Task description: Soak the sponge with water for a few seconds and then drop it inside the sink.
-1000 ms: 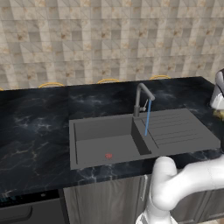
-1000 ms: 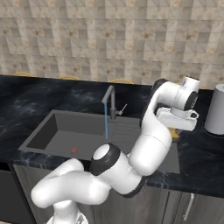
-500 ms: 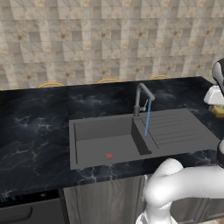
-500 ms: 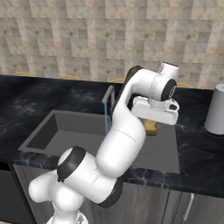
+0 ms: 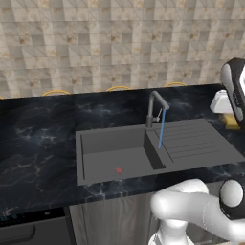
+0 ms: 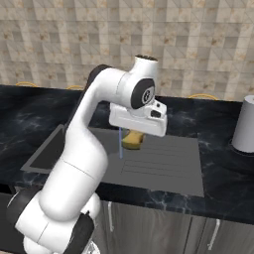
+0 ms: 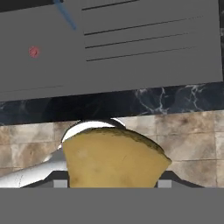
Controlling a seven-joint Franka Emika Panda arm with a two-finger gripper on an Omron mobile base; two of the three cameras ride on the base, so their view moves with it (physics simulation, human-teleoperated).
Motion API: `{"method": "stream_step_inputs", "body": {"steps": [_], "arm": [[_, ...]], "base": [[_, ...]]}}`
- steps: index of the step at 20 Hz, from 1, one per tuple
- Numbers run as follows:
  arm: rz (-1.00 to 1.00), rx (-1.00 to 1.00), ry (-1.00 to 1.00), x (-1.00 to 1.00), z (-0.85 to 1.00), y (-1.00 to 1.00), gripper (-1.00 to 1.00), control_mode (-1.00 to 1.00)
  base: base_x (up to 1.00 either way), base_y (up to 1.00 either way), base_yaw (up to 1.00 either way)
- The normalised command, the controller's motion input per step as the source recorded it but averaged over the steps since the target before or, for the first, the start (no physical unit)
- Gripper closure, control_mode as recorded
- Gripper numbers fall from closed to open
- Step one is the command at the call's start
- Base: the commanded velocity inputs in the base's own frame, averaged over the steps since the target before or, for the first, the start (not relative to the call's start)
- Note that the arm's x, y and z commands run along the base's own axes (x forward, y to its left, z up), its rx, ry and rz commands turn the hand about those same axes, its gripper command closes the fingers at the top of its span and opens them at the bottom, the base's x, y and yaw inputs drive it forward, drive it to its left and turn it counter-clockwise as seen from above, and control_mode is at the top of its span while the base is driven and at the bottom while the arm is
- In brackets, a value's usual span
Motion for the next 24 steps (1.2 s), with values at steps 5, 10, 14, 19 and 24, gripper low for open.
{"method": "stream_step_inputs", "body": {"steps": [5,10,14,19,24], "arm": [[-0.11,-0.13,-0.1,-0.48,0.23,0.95,1.0,-1.0],[-0.16,-0.14,-0.02,-0.03,0.03,0.63,1.0,-1.0],[-0.17,-0.16,0.0,0.0,-0.04,0.53,1.0,-1.0],[-0.18,-0.15,0.0,0.0,-0.19,0.52,1.0,-1.0],[-0.23,-0.15,0.08,0.0,-0.08,0.5,1.0,-1.0]], "base": [[0.0,0.0,0.0],[0.0,0.0,0.0],[0.0,0.0,0.0],[0.0,0.0,0.0],[0.0,0.0,0.0]]}}
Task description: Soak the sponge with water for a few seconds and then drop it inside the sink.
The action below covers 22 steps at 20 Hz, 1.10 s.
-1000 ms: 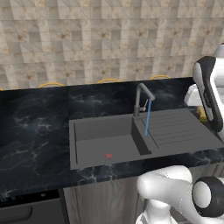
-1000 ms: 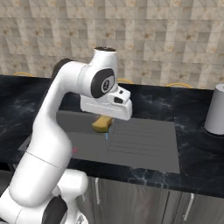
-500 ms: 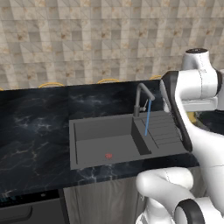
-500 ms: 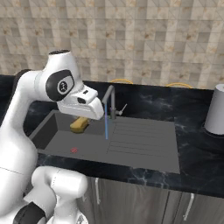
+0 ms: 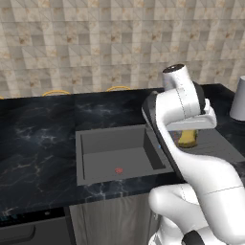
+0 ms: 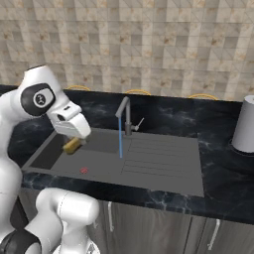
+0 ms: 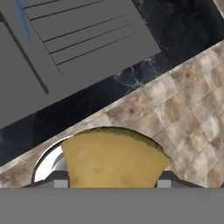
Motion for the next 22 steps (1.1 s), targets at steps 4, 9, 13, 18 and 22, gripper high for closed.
{"method": "stream_step_inputs", "body": {"steps": [4,9,13,18,22], "arm": [[-0.24,-0.15,0.04,0.05,-0.06,0.44,1.0,-1.0],[-0.14,-0.1,-0.01,0.25,-0.05,0.2,1.0,-1.0],[-0.08,-0.06,-0.1,0.34,-0.21,0.0,1.0,-1.0],[-0.03,-0.06,-0.15,0.27,-0.17,0.0,1.0,-1.0],[0.0,-0.04,-0.16,0.09,-0.06,0.0,1.0,-1.0]], "base": [[0.0,0.0,0.0],[0.0,0.0,0.0],[0.0,0.0,0.0],[0.0,0.0,0.0],[0.0,0.0,0.0]]}}
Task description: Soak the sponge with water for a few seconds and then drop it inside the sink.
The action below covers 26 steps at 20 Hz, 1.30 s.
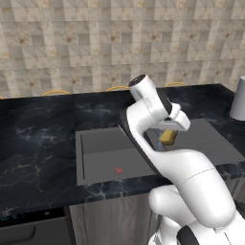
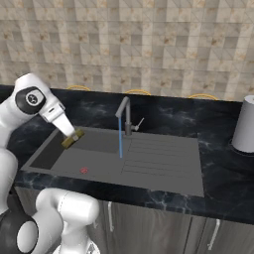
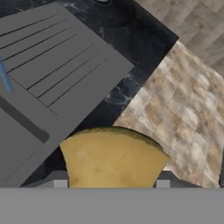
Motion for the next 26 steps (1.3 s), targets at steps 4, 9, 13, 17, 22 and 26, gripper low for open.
{"method": "stream_step_inputs", "body": {"steps": [4,9,13,17,22,26], "arm": [[0.0,-0.03,-0.12,0.12,-0.1,0.0,1.0,-1.0],[0.0,-0.04,-0.14,0.12,-0.26,-0.04,1.0,-1.0],[-0.03,-0.05,-0.05,0.15,-0.31,-0.12,1.0,-1.0],[-0.08,-0.08,-0.01,0.22,-0.31,-0.04,1.0,-1.0],[-0.14,-0.08,-0.02,0.27,-0.12,0.0,1.0,-1.0],[-0.18,-0.06,-0.06,0.41,-0.03,0.0,1.0,-1.0]], "base": [[0.0,0.0,0.0],[0.0,0.0,0.0],[0.0,0.0,0.0],[0.0,0.0,0.0],[0.0,0.0,0.0],[0.0,0.0,0.0]]}}
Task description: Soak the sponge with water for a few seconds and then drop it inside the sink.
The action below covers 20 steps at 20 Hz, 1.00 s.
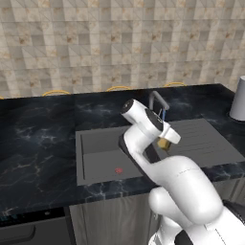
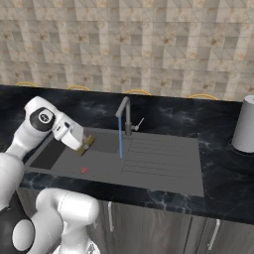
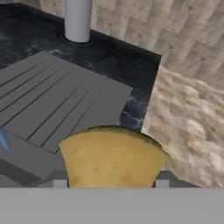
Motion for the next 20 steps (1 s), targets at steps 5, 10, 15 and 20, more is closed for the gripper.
{"method": "stream_step_inputs", "body": {"steps": [5,10,15,20], "arm": [[-0.18,-0.06,-0.04,0.41,0.0,0.0,1.0,-1.0],[-0.08,-0.01,0.0,0.41,-0.04,-0.07,1.0,-1.0],[-0.01,0.0,0.0,0.41,-0.13,-0.17,1.0,-1.0],[0.0,0.0,-0.03,0.22,-0.14,-0.08,1.0,-1.0]], "base": [[0.0,0.0,0.0],[0.0,0.0,0.0],[0.0,0.0,0.0],[0.0,0.0,0.0]]}}
